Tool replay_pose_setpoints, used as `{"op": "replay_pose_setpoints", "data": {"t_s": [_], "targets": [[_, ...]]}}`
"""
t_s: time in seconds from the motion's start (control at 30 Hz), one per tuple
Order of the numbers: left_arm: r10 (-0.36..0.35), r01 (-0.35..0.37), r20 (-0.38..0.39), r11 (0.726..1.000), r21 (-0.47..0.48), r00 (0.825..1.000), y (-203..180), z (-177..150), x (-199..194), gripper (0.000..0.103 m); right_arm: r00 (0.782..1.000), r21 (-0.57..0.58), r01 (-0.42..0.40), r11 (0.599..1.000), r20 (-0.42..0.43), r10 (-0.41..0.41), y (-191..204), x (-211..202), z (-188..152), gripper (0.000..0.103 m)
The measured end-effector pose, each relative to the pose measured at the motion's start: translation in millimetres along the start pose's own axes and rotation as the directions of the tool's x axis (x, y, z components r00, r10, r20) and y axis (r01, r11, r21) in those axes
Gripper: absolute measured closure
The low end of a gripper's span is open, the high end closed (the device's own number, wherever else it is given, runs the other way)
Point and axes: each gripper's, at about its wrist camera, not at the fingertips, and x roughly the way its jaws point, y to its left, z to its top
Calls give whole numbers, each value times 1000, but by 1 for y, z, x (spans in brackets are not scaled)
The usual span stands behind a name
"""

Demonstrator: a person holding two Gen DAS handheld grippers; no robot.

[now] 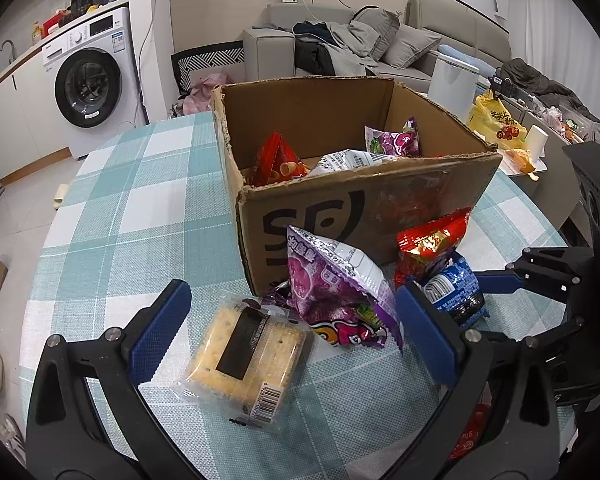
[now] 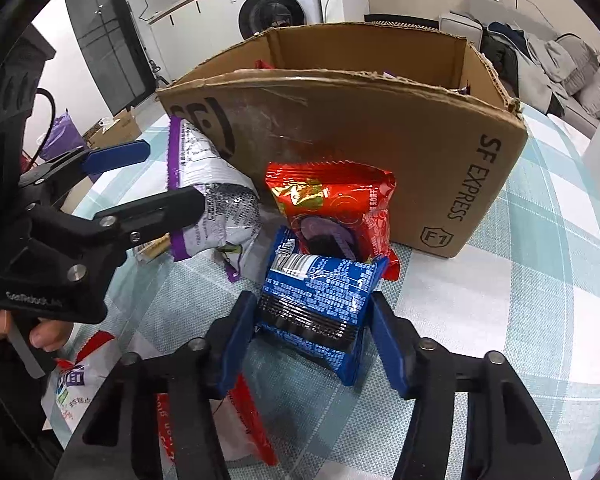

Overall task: Organize snacks
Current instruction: 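Lift both held packs and carry them over the cardboard box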

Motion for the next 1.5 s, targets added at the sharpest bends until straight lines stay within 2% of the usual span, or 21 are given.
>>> {"op": "replay_pose_setpoints", "data": {"t_s": [0.17, 0.57, 0.73, 0.93, 0.97, 1.1, 1.33, 1.5], "targets": [[-9, 9, -2, 1000, 5, 1000, -2, 0, 0, 1, 1000, -14, -15, 1000, 8, 16, 4, -7, -1, 54], [-59, 59, 0, 998, -6, 998, -5, 0, 5, 2, 999, -12, -12, 1000, 45, 12, -6, -38, -1, 55], [-64, 64, -18, 998, 11, 998, -9, 0, 14, 13, 999, -11, -11, 1000, 49, 11, -15, -50, 4, 55], [-117, 117, -29, 993, 9, 993, -11, -2, 21, 37, 998, -18, -15, 1000, 58, 16, -14, -53, 4, 55], [-126, 126, -29, 992, 11, 992, -12, -2, 21, 45, 998, -18, -16, 1000, 60, 18, -15, -55, 4, 55], [-150, 150, -19, 989, 1, 988, -12, -2, 20, 56, 997, -14, -28, 1000, 73, 29, -15, -61, 4, 55], [-189, 189, -10, 982, -17, 982, -9, -1, 14, 63, 996, -6, -31, 999, 89, 32, -18, -70, 4, 55], [-200, 200, -1, 980, -4, 980, -12, 1, 8, 64, 994, -3, -37, 999, 98, 37, -20, -74, 4, 55]]}}
